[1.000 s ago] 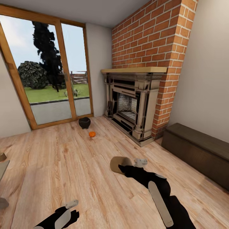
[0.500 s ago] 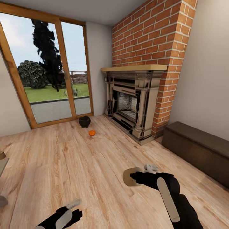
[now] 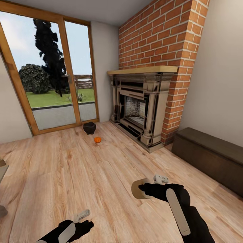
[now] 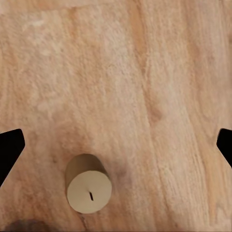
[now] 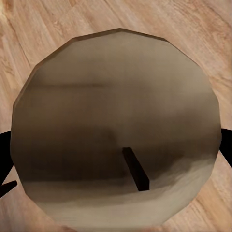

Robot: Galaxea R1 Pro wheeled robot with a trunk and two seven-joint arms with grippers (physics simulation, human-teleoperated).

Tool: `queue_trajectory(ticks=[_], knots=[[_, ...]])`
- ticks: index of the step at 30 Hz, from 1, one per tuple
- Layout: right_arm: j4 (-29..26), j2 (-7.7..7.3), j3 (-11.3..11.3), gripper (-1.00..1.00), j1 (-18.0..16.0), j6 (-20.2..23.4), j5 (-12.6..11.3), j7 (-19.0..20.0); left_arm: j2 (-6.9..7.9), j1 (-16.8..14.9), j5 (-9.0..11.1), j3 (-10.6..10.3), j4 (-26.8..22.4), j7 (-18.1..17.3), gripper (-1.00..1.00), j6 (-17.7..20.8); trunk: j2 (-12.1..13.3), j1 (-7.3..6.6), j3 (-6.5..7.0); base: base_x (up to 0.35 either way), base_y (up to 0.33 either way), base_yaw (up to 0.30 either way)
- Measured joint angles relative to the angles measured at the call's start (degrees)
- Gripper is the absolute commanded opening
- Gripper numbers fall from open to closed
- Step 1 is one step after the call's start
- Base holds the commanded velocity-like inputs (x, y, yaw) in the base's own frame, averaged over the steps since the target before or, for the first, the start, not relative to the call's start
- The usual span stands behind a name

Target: Place each of the two pumpkins and all three candles from the living room inside a cabinet in the living room (use any cabinet), then make sure every cabinet is closed, and position the cauldron so it is next to a table in the living room.

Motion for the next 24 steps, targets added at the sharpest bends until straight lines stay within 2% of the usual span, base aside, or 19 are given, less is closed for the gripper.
queue_trajectory(ticks=[7, 13, 17, 20, 22, 24], knots=[[-0.26, 0.0, -0.05, -1.0, 0.01, 0.0, -0.02, -0.06, -0.06, 0.0, 0.08, 0.25, 0.08, 0.8, 1.0, -0.14, -2.81, 1.54, -1.26, 0.0, 0.0, 0.0], [-0.47, 0.0, -0.05, -1.0, 0.01, 0.0, -0.03, -0.01, -0.18, 0.01, 0.07, 0.35, 3.88, 0.85, 1.0, -0.89, -5.22, 2.86, -2.34, 0.0, 0.0, 0.0], [-0.46, 0.0, -0.05, -1.0, 0.0, 0.0, -0.05, -0.03, -0.83, 0.21, 0.05, 0.34, 5.5, 0.86, 1.0, -2.27, -6.82, 3.74, -3.05, 0.0, 0.0, 0.0], [-0.71, 0.05, -0.09, -1.0, 0.0, 0.0, -0.27, 0.01, -1.92, 0.24, -0.19, 0.32, 6.38, 0.87, 1.0, -3.9, -8.02, 4.39, -3.59, 0.0, 0.0, 0.0], [-0.89, 0.07, -0.11, -1.0, 0.0, 0.0, -1.16, 0.06, -2.69, 0.25, -0.32, 0.21, 6.56, 0.87, 1.0, -4.38, -8.83, 4.83, -3.95, 0.0, 0.0, 0.0], [-1.03, 0.13, -0.09, -1.0, 0.0, -0.01, -3.34, 0.1, -3.02, 0.25, -0.38, 0.14, 6.64, 0.87, 1.0, -4.58, -9.63, 5.27, -4.31, 0.0, 0.0, 0.0]])
